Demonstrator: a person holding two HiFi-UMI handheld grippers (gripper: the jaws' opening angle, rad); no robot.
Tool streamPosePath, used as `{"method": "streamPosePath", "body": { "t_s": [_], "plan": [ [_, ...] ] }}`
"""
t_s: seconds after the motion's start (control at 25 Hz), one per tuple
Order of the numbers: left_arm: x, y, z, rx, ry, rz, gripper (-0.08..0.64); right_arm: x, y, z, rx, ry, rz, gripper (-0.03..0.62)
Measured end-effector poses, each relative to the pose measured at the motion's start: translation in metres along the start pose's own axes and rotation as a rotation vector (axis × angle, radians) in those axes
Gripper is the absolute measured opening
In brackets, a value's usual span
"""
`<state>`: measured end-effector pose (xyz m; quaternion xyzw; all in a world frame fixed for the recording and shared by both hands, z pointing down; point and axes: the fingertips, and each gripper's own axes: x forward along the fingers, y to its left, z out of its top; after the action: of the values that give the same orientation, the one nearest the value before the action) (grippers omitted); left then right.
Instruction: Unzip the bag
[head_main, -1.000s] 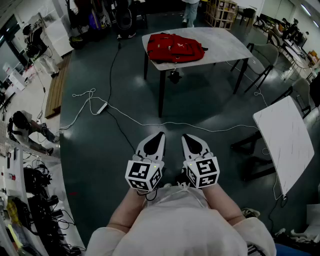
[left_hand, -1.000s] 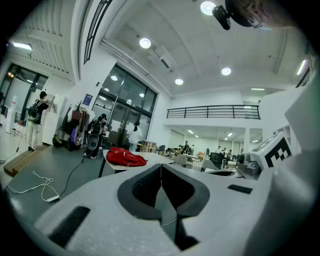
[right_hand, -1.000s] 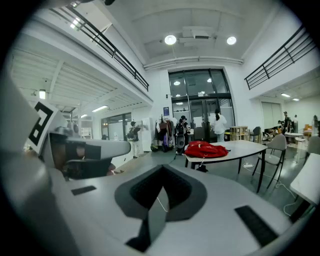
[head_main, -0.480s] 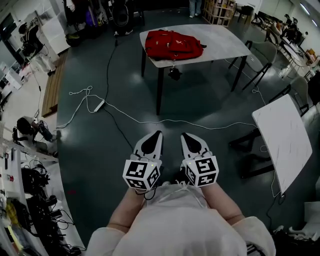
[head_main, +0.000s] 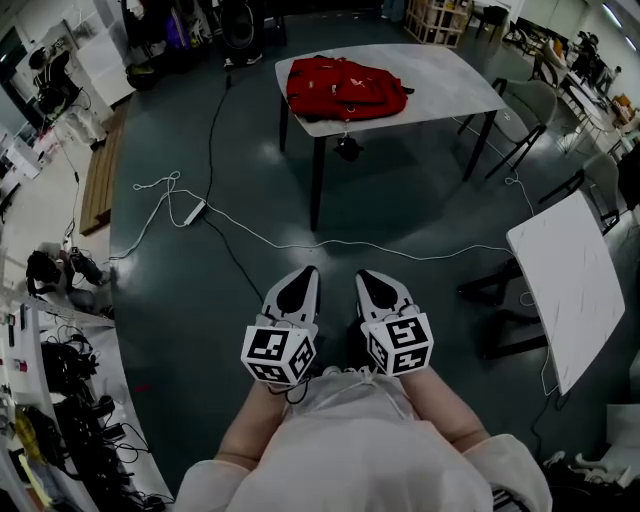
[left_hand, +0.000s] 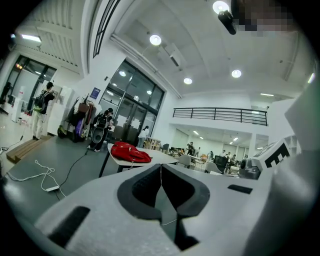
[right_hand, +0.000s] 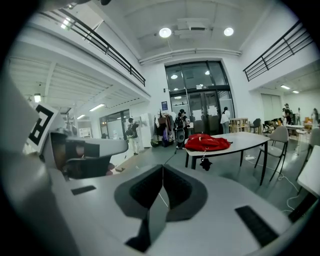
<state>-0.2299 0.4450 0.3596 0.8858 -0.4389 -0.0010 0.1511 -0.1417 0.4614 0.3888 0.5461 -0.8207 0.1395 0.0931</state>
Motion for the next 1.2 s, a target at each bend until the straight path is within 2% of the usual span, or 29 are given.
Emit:
{"method": "streamPosePath", "body": {
  "t_s": [0.16, 0.32, 0.56, 0.8, 1.0, 1.2],
  "plan": [
    [0.031, 0.010, 0.002, -0.009, 0.007, 0.019, 0.021, 0.023, -0.024, 0.003, 0.002, 0.025, 0.017, 0.028],
    [0.073, 0.022, 0.015, 0.006, 0.004, 0.041, 0.021, 0.052, -0.060, 0.024, 0.011, 0.019, 0.029, 0.028],
    [0.146, 0.053, 0.026, -0.002, 0.006, 0.120, 0.021, 0.110, -0.123, 0.049, -0.005, 0.025, 0.069, 0.029],
    [0.230, 0.066, 0.047, 0.013, 0.004, 0.175, 0.021, 0.170, -0.189, 0.079, -0.024, 0.054, 0.120, 0.029],
    [0.280, 0.077, 0.046, 0.006, 0.032, 0.202, 0.021, 0.207, -0.224, 0.090, -0.033, 0.079, 0.150, 0.029],
    [0.315, 0.094, 0.041, -0.007, 0.080, 0.200, 0.021, 0.239, -0.247, 0.095, -0.023, 0.097, 0.144, 0.029]
  ]
}}
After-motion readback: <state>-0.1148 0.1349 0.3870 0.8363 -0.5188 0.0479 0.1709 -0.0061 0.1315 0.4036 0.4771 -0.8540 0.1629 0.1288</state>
